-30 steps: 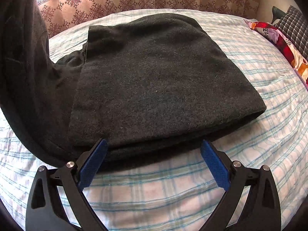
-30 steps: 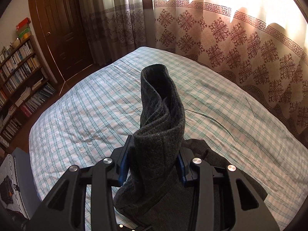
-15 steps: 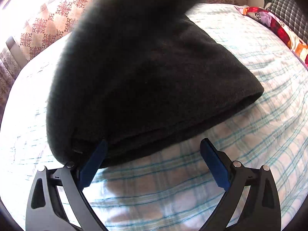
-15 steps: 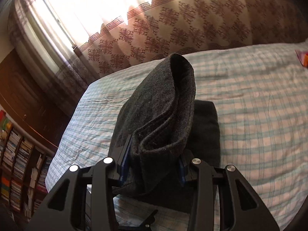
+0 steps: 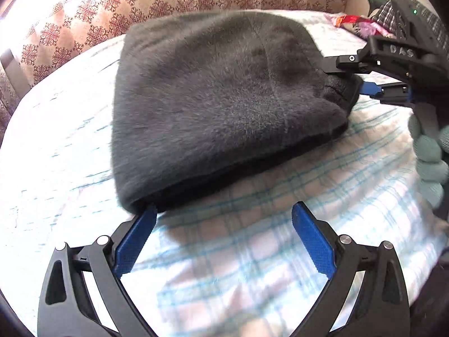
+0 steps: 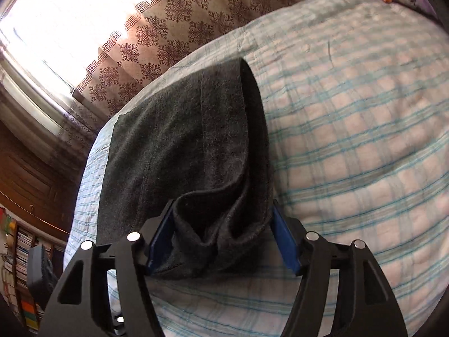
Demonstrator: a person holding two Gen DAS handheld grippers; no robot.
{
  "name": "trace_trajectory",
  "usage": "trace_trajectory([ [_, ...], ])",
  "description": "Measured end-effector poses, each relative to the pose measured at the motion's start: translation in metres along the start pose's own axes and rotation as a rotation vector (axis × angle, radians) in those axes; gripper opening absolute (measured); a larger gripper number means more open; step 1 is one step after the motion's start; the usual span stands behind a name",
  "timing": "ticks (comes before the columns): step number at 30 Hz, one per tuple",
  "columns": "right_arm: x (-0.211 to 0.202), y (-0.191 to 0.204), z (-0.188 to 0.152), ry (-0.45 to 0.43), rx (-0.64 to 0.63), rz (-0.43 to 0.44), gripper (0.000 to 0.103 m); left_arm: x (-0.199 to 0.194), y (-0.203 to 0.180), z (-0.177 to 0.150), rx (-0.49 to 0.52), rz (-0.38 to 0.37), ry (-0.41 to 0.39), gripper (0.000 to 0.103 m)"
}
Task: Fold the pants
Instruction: 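Fold the lifted end over onto the trouser stack with the right tool, then open the right tool and release the folded trousers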
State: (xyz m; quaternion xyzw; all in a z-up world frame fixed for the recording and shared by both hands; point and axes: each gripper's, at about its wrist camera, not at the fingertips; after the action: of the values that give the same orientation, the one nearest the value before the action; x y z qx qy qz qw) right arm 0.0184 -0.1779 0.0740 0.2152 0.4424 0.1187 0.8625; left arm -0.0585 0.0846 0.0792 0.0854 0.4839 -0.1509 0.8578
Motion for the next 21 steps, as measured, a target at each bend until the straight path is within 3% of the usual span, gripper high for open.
trace_trajectory([
  [4,-0.042,0.017,0.009,-0.132,-0.135,-0.130,0.067,-0.040,0.013,0.004,-0.010,-0.014,-0.075,0.098],
  [7,-0.053,0.049,0.008,-0.164,-0.261,-0.096,0.067,-0.055,0.024,0.022,-0.043,-0.012,-0.152,0.098],
  [10,-0.033,0.077,0.000,-0.116,-0.397,-0.095,0.065,-0.043,0.028,0.040,-0.060,0.013,-0.178,0.098],
  [12,-0.018,0.079,-0.009,-0.073,-0.442,-0.120,0.066,-0.020,0.034,0.047,-0.080,0.035,-0.147,0.098],
  [16,0.004,0.057,-0.015,0.010,-0.422,-0.182,0.069,0.025,0.037,0.040,-0.084,0.059,-0.077,0.101],
  [19,0.020,0.034,-0.025,0.086,-0.360,-0.155,0.069,0.037,0.040,0.036,-0.107,0.021,-0.069,0.101],
  [21,0.015,0.034,-0.024,0.071,-0.365,-0.155,0.069,0.035,0.043,0.042,-0.126,-0.004,-0.059,0.101],
])
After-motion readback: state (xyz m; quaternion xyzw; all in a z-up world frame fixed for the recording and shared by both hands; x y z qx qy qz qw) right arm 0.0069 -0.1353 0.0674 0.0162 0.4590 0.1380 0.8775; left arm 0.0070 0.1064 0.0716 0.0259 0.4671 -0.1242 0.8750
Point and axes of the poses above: each gripper's, at about its wrist camera, not at the fingertips, and x roughly the way its jaws point, y to its left, z to its top, and after that the axes turned 2 degrees about -x, right-handed
